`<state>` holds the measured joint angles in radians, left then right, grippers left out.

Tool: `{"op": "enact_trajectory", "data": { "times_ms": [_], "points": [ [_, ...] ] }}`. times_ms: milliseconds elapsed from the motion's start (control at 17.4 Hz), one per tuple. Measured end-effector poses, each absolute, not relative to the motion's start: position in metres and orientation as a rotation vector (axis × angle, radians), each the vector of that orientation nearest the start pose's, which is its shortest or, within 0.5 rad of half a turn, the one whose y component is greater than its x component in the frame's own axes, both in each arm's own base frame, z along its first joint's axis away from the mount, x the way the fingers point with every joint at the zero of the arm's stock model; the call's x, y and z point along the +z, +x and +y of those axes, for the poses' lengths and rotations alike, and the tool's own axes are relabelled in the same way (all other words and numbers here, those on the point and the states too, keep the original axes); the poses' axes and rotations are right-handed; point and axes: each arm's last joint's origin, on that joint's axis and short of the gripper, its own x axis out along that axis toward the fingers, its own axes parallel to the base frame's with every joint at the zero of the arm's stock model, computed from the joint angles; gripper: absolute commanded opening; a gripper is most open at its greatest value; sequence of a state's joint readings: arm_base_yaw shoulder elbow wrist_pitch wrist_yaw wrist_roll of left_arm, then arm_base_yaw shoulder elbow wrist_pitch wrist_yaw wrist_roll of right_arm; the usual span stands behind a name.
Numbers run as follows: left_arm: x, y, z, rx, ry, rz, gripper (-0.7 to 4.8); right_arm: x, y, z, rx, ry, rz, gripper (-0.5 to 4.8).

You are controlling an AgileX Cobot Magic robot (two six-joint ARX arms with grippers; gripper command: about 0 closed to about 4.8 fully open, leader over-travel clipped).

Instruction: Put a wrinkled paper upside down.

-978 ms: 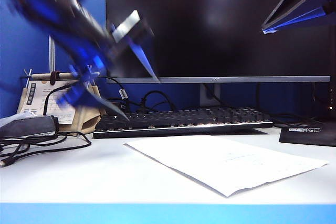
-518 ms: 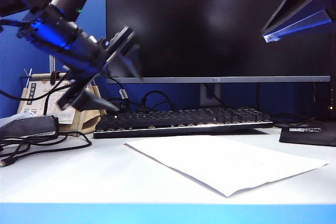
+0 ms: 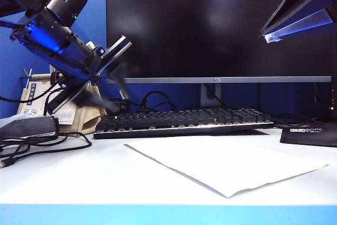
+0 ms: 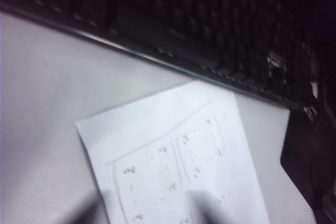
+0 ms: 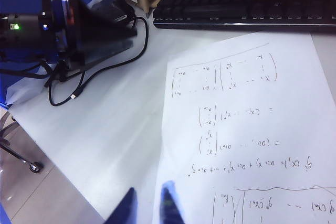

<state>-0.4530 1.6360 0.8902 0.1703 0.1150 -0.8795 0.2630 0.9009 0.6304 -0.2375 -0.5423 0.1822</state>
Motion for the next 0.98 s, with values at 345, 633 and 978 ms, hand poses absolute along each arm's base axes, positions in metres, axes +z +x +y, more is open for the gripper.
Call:
{"op": "enact_trajectory", "data": {
  "times_ms": [345, 633, 978],
  "points": [
    [0.157, 0.309, -0.156, -0.225, -0.795, 0.927, 4.68, 0.258, 0.179, 0.064, 0.740, 0.240, 0.579, 0.68],
    [0.152, 0.318, -0.162, -0.245, -0.912, 0.884, 4.68, 0.258, 0.179, 0.064, 0.740, 0.240, 0.579, 0.68],
    [0.160, 0.350, -0.179, -0.321, -0.927, 0.868, 4.72, 0.259, 0.179, 0.064, 0.749, 0.242, 0.580, 0.68]
  ]
}}
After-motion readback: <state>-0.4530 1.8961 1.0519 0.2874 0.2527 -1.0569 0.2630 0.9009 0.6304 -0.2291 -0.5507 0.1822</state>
